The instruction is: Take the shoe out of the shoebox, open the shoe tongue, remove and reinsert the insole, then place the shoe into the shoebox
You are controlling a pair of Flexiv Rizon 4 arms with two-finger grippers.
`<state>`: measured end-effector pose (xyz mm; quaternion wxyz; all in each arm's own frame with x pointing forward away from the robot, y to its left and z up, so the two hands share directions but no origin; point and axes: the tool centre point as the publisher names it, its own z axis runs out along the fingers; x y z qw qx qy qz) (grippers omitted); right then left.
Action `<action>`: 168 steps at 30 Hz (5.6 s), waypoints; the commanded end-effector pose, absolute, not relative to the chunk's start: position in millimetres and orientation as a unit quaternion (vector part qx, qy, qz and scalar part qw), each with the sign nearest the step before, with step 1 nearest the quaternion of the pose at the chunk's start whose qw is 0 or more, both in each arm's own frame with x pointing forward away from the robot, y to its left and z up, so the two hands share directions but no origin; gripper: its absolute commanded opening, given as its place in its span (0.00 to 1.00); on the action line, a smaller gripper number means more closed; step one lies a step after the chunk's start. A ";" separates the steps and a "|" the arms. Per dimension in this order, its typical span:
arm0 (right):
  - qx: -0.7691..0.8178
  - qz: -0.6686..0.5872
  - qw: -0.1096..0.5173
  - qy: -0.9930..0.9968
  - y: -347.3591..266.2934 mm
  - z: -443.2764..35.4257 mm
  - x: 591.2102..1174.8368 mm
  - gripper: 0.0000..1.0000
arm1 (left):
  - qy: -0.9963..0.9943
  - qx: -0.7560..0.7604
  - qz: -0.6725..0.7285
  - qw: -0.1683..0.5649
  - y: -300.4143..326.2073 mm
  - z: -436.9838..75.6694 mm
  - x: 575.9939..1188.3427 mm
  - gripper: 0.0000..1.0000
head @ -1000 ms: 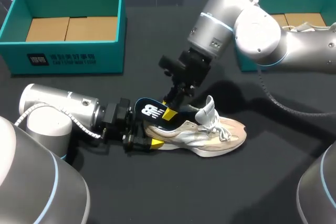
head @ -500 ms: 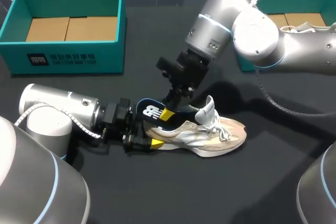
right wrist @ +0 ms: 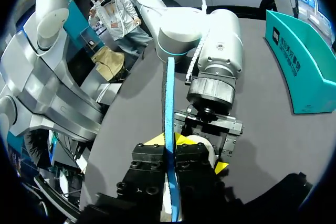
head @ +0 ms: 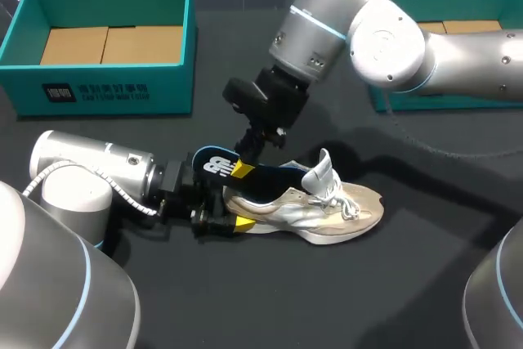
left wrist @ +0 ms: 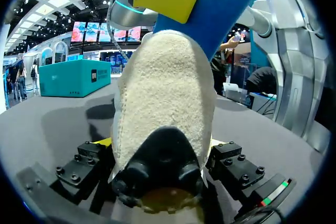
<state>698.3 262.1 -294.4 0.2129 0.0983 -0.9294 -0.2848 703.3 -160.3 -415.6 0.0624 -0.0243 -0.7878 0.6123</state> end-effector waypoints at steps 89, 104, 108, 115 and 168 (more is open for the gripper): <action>-0.122 -0.696 0.115 -0.698 187.9 -63.8 618.7 0.00 | -0.788 -0.024 0.612 0.062 -161.9 -418.2 703.0 0.00; -0.148 -0.692 0.131 -0.694 171.2 -61.6 602.4 0.00 | -0.788 -0.024 0.612 0.062 -161.9 -418.2 703.0 0.00; -0.153 -0.686 0.141 -0.697 168.5 -63.4 600.6 0.00 | -0.788 -0.024 0.612 0.062 -161.9 -418.2 703.0 0.00; -0.147 -0.682 0.147 -0.701 164.9 -66.5 594.4 0.00 | -0.788 -0.024 0.612 0.062 -161.9 -418.2 703.0 0.00; -0.141 -0.684 0.147 -0.700 163.2 -67.2 592.3 0.00 | -0.896 -0.021 0.443 0.029 -121.3 -392.4 702.8 1.00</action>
